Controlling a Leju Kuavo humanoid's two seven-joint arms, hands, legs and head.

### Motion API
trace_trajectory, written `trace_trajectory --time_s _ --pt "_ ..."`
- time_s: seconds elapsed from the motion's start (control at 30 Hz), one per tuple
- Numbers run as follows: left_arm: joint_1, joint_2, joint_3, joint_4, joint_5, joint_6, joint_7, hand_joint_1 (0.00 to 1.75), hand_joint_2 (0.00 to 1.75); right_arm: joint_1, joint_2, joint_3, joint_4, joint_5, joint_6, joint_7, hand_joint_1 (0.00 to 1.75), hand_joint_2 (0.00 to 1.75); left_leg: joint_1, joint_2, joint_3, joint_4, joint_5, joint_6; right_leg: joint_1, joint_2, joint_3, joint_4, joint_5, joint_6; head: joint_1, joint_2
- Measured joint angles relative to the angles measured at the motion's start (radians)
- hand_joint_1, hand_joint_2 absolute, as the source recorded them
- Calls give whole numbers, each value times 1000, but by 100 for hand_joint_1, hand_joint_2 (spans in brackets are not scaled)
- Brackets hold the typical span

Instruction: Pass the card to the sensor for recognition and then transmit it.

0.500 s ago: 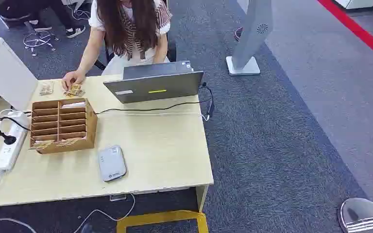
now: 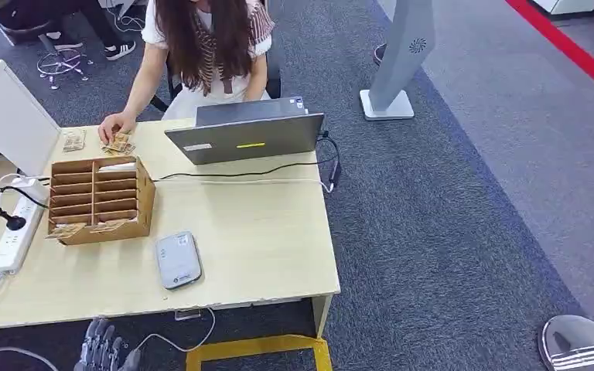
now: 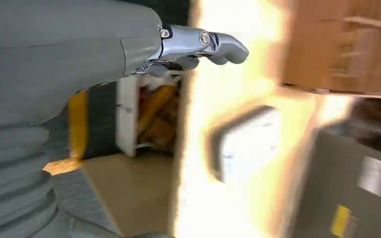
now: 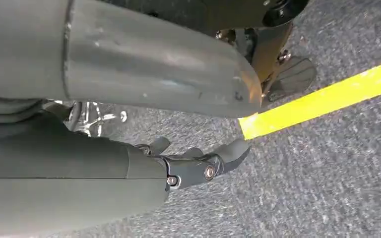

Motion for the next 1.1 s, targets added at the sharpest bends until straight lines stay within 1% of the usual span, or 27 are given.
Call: trace_trajectory --time_s 0.13,0.2,0.27,0.33,0.4,0.5,0.73,0.8,1.03,1.1 --pt "29 -19 8 -139 -34 -4 -38 0 175 -7 8 43 10 -42 -24 12 0 0 0 0 0 0 0 0 0 0 0 0 0 0 0 0" --pt "40 -22 9 -202 -58 2 -56 0 175 -11 10 66 14 -59 -34 19 0 0 0 0 0 0 0 0 0 0 0 0 0 0 0 0" --pt "41 -21 9 -255 -92 23 -75 0 175 -14 13 89 19 -71 -44 24 0 0 0 0 0 0 0 0 0 0 0 0 0 0 0 0" --pt "39 -18 9 -294 -138 58 -88 0 175 -18 16 116 22 -81 -51 35 0 0 0 0 0 0 0 0 0 0 0 0 0 0 0 0" --pt "28 -8 9 -311 -190 97 -91 0 175 -21 18 137 25 -85 -56 41 0 0 0 0 0 0 0 0 0 0 0 0 0 0 0 0" --pt "-1 10 9 -314 -276 155 -77 0 175 -26 18 166 29 -87 -63 50 0 0 0 0 1 0 0 0 0 0 0 0 0 0 0 0" --pt "-96 63 7 -295 -468 259 -4 0 175 -35 21 225 34 -81 -66 65 0 0 0 0 1 0 1 0 0 0 0 0 1 0 0 0" --pt "-127 80 4 -278 -523 287 19 0 175 -38 22 241 35 -79 -66 71 0 0 0 0 1 0 1 0 0 0 0 0 1 -1 0 0" --pt "-254 116 -14 -211 -700 363 97 0 175 -44 22 282 35 -69 -66 87 0 0 0 0 1 0 2 -1 0 0 0 0 1 0 0 0" --pt "-302 133 -24 -176 -751 386 121 0 175 -46 22 296 35 -66 -66 93 0 0 0 0 1 0 2 -1 0 0 0 0 1 0 0 0"
